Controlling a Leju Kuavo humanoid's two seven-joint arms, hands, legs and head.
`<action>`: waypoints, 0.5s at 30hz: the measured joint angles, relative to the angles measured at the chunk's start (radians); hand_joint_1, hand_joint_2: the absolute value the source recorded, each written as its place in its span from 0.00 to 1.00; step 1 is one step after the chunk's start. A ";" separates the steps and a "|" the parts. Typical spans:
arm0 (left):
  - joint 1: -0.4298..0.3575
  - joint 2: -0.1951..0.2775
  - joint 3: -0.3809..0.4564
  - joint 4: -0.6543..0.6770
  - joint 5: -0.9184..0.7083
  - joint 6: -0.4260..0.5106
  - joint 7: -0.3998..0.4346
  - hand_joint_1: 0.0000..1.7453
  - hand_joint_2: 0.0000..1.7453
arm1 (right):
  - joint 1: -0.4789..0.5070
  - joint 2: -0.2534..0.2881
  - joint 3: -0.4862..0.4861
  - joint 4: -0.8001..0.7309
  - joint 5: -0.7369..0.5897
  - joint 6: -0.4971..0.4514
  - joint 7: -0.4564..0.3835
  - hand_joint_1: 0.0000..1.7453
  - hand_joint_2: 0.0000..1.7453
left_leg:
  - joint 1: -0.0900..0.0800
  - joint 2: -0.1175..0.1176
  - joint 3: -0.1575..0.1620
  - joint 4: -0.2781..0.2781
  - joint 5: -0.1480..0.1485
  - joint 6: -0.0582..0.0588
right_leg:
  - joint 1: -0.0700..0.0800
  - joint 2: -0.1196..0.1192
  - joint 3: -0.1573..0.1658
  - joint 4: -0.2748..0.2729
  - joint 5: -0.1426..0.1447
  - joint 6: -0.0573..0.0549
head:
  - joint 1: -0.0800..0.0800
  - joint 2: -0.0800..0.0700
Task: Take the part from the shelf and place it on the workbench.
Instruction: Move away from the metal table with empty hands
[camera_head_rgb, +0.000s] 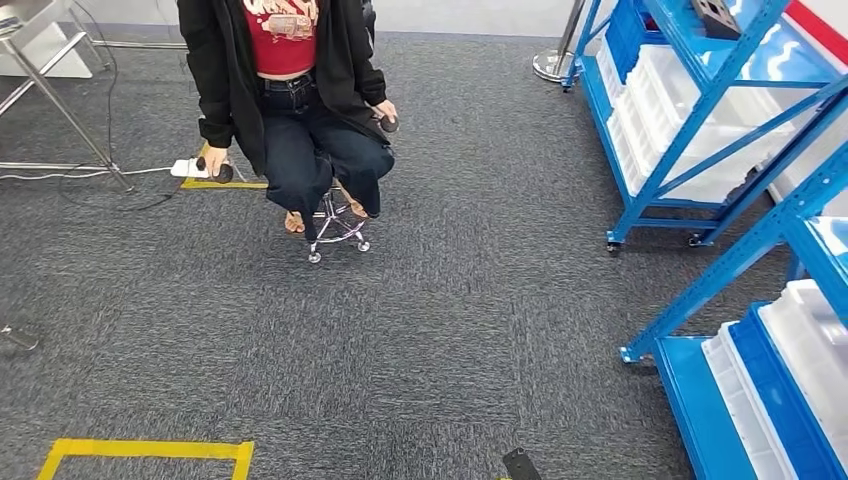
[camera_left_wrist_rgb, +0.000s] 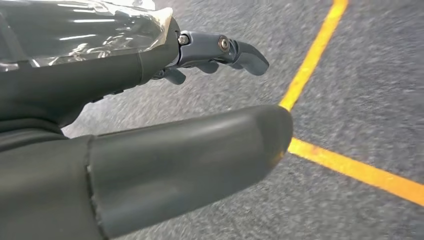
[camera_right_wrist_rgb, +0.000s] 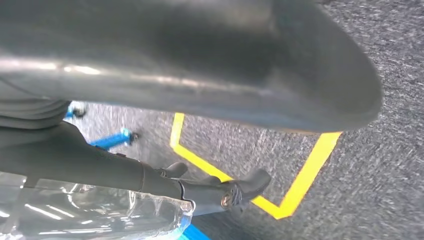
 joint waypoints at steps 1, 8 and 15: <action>0.000 0.000 0.000 0.000 -0.002 0.000 0.000 0.00 0.00 | -0.001 0.000 -0.001 0.000 -0.002 0.000 -0.002 0.00 0.00 | -0.002 0.015 0.001 -0.002 0.001 0.003 | -0.001 -0.027 -0.034 0.062 -0.027 -0.002 | 0.002 0.000; 0.000 0.000 0.000 0.000 -0.005 -0.002 0.000 0.00 0.00 | 0.002 -0.003 -0.007 0.000 -0.004 -0.001 -0.004 0.00 0.00 | -0.005 0.107 0.012 0.000 -0.014 -0.015 | -0.017 -0.115 0.017 -0.017 0.012 0.040 | 0.006 0.000; -0.007 0.000 -0.001 0.000 -0.008 -0.001 0.000 0.00 0.00 | 0.001 -0.004 -0.013 0.000 -0.004 -0.003 -0.005 0.00 0.00 | 0.002 0.087 0.006 0.061 -0.078 -0.052 | -0.015 -0.082 0.053 -0.083 0.036 -0.017 | -0.005 0.000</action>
